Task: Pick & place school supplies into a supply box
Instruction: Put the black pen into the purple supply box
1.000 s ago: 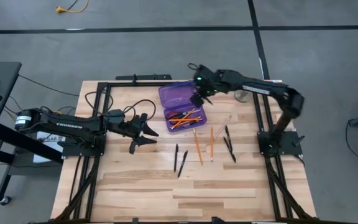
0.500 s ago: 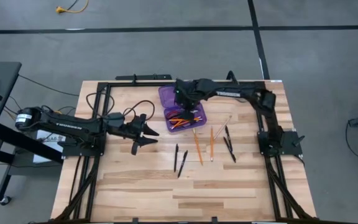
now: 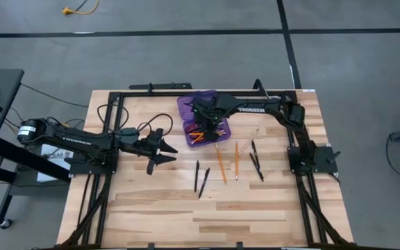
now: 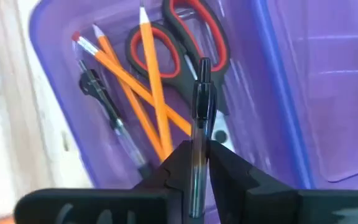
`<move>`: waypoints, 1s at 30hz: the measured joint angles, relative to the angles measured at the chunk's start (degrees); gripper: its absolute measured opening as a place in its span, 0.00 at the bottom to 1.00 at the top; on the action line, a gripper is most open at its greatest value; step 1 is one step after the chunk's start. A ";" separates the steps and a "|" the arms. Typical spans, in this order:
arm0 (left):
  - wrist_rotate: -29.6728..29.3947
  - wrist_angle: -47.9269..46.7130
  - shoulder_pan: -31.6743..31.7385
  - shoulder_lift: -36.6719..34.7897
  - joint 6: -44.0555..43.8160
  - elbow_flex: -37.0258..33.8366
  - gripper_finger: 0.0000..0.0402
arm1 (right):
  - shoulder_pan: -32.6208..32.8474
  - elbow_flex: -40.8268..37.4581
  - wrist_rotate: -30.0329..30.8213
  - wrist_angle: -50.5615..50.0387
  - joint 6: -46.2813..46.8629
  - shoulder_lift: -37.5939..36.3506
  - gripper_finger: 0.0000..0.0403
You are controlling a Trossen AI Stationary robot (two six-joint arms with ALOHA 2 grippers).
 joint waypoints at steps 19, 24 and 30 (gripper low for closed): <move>0.93 -2.42 0.76 0.00 2.41 0.00 0.36 | 2.96 0.04 6.40 -13.52 21.08 -3.88 0.33; 7.22 -4.16 3.25 0.00 3.22 0.00 0.36 | 5.32 -3.85 6.17 -23.00 26.47 -9.02 0.34; 9.50 -4.88 5.44 0.00 6.77 0.00 0.36 | 9.69 -19.33 6.15 -17.53 37.19 -21.49 0.32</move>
